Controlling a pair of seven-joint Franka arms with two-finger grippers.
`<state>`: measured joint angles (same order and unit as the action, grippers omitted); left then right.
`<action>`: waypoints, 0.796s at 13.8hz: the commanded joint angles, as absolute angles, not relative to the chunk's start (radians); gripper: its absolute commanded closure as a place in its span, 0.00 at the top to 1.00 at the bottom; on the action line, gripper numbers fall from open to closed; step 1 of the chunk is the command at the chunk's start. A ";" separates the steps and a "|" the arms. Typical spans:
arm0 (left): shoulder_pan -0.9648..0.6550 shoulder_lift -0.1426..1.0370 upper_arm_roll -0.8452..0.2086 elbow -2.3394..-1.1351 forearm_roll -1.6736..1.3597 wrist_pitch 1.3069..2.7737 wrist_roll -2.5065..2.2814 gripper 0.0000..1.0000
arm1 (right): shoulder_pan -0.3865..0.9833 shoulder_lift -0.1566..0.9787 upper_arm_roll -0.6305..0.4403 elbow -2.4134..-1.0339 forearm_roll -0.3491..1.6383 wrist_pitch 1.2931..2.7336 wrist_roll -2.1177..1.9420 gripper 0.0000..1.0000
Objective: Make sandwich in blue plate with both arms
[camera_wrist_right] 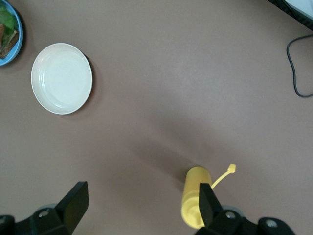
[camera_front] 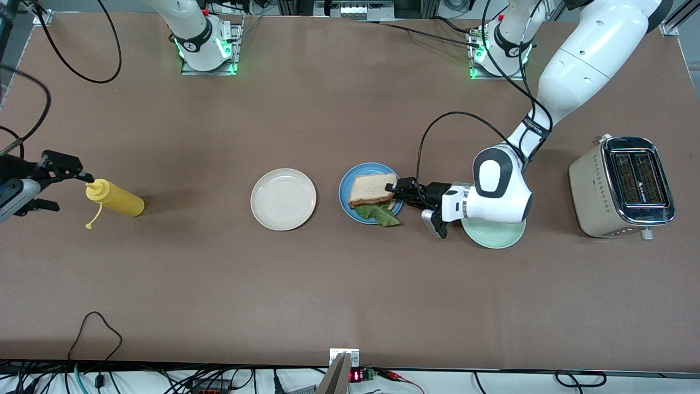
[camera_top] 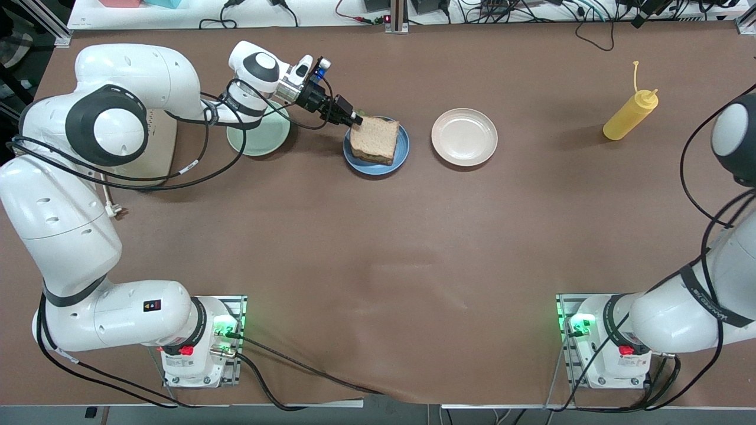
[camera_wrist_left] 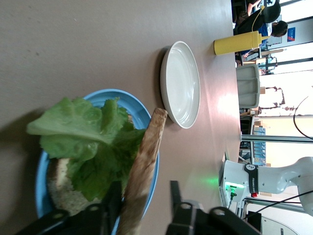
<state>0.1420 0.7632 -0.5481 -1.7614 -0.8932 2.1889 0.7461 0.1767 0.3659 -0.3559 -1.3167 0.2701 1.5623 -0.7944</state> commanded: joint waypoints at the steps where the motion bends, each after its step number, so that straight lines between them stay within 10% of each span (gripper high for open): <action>1: 0.155 0.732 -0.535 -1.756 -0.823 2.183 0.770 1.00 | 0.088 0.253 -0.185 -1.405 0.168 1.583 -0.620 1.00; 6: 0.172 0.635 -0.508 -1.758 -0.619 2.139 0.752 1.00 | -0.058 0.106 0.084 -1.535 0.028 1.595 -0.304 1.00; 11: 0.179 0.494 -0.474 -1.746 -0.337 1.972 0.582 1.00 | -0.060 0.009 0.086 -1.615 0.028 1.598 -0.268 1.00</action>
<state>0.1833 0.5772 -0.4883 -1.7340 -0.4308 2.0417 0.6631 -0.0341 0.0596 0.0705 -1.5619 0.0388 1.5794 -0.2797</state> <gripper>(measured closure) 0.000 0.000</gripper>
